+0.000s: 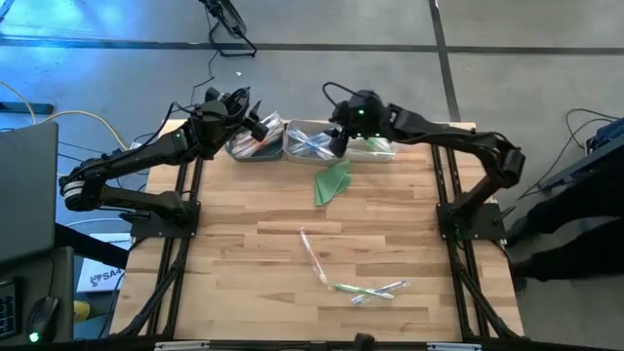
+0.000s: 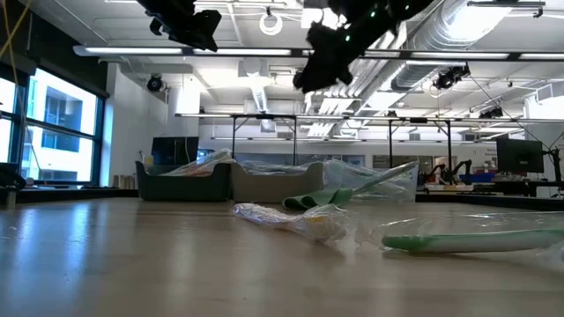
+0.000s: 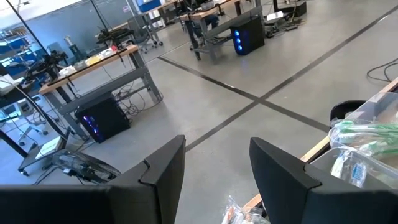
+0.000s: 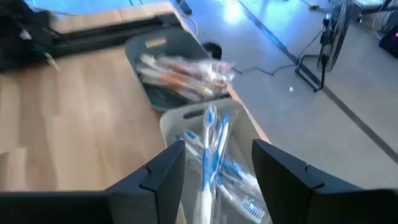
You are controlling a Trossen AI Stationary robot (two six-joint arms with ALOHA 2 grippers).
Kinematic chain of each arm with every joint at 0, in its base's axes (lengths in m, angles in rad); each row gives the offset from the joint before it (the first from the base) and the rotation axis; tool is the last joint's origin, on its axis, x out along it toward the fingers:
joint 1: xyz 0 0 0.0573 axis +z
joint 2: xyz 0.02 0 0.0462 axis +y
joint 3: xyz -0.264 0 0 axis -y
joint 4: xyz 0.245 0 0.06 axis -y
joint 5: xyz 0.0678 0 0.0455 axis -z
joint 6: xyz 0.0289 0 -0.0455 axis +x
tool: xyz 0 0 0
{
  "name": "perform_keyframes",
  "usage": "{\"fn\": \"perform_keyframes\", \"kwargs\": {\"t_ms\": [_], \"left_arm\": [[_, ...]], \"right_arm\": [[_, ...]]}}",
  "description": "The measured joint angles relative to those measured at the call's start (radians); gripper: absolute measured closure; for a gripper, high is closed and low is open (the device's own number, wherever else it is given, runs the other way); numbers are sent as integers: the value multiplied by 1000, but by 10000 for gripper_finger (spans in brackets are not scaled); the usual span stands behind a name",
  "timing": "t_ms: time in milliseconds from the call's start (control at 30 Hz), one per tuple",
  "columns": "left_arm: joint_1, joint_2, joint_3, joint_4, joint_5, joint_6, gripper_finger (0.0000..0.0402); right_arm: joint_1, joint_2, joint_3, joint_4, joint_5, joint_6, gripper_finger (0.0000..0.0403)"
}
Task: Pick & Place Toothbrushes
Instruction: Put the green toothbrush into the transparent bin
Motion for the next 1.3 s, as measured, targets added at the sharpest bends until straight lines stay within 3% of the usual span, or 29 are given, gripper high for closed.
{"fn": "perform_keyframes", "kwargs": {"t_ms": [400,900,1300], "left_arm": [[0,0,0,0,0,2,226],[-2,0,0,-12,2,1,226],[-2,0,0,-68,314,-200,226]], "right_arm": [[83,-202,0,-186,3,42,256],[279,-242,0,-451,-1,352,302],[499,-242,0,-566,-12,474,307]]}}
